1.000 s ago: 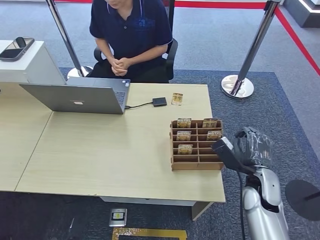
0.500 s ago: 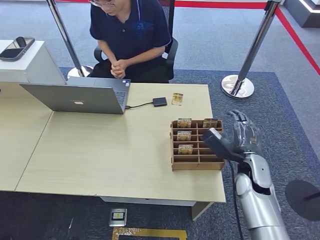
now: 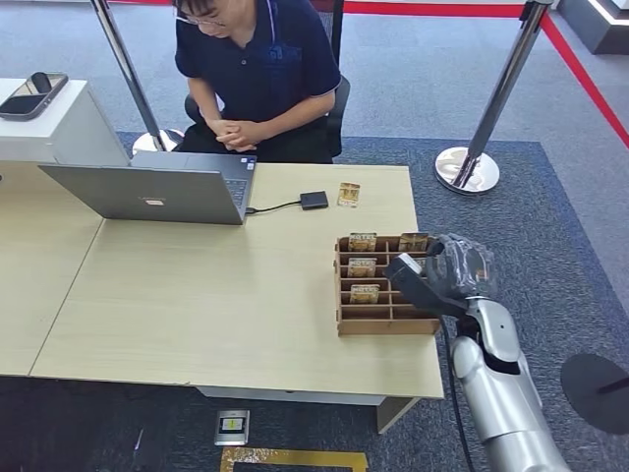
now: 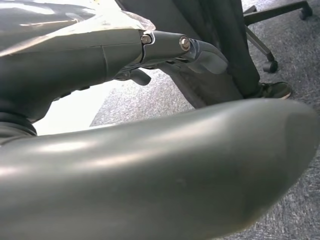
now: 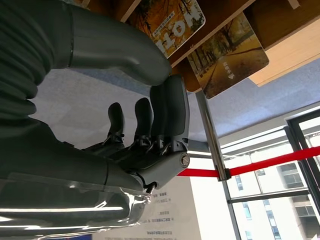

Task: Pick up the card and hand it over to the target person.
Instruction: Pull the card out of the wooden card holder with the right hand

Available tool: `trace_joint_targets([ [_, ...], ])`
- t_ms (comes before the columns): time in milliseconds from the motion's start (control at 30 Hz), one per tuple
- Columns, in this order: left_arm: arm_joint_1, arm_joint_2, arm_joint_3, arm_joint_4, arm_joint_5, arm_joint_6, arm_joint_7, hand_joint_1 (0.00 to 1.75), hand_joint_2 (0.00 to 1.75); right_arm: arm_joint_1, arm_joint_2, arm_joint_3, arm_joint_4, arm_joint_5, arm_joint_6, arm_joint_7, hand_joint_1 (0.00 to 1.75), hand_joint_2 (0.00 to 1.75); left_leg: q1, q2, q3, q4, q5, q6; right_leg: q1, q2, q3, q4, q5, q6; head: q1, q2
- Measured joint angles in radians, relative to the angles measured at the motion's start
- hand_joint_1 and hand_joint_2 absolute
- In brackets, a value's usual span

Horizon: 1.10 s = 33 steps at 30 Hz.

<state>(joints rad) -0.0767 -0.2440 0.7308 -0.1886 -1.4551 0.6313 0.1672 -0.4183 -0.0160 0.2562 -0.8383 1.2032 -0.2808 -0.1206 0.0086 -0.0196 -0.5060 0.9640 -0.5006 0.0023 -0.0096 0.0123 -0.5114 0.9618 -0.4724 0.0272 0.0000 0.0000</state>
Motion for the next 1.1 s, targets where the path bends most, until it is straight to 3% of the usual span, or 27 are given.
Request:
trace_joint_targets([
  [167, 0.001, -0.002, -0.001, -0.001, -0.001, 0.004, 0.0, 0.0, 0.0, -0.009, -0.004, 0.014, 0.013, -0.003, 0.006, 0.009, 1.1, 1.75, 0.0, 0.0, 0.0, 0.0, 0.0, 0.0, 0.0, 0.0, 0.0, 0.0, 0.0, 0.0, 0.0, 0.0],
  [367, 0.001, -0.001, -0.004, 0.0, -0.007, 0.003, -0.004, 0.0, 0.0, -0.008, -0.008, 0.022, 0.016, -0.003, -0.004, 0.016, 0.65, 1.75, 0.0, 0.0, -0.001, 0.0, 0.0, 0.0, 0.0, 0.0, -0.001, 0.0, 0.0, 0.0, 0.0, 0.0],
  [633, 0.001, 0.0, -0.005, 0.0, -0.008, 0.002, -0.003, 0.0, 0.0, -0.01, -0.016, 0.025, 0.006, -0.006, -0.003, 0.019, 0.74, 1.75, 0.0, 0.0, 0.0, 0.0, 0.0, 0.0, 0.0, 0.0, -0.001, 0.0, 0.0, 0.0, 0.0, 0.0],
  [1100, 0.0, -0.002, -0.006, 0.0, -0.009, 0.002, -0.003, 0.0, 0.0, -0.01, -0.006, 0.033, 0.023, -0.004, -0.007, 0.035, 0.72, 1.75, 0.0, 0.0, 0.0, 0.0, 0.0, 0.0, 0.0, 0.001, 0.0, 0.0, 0.0, 0.0, 0.0, 0.0],
])
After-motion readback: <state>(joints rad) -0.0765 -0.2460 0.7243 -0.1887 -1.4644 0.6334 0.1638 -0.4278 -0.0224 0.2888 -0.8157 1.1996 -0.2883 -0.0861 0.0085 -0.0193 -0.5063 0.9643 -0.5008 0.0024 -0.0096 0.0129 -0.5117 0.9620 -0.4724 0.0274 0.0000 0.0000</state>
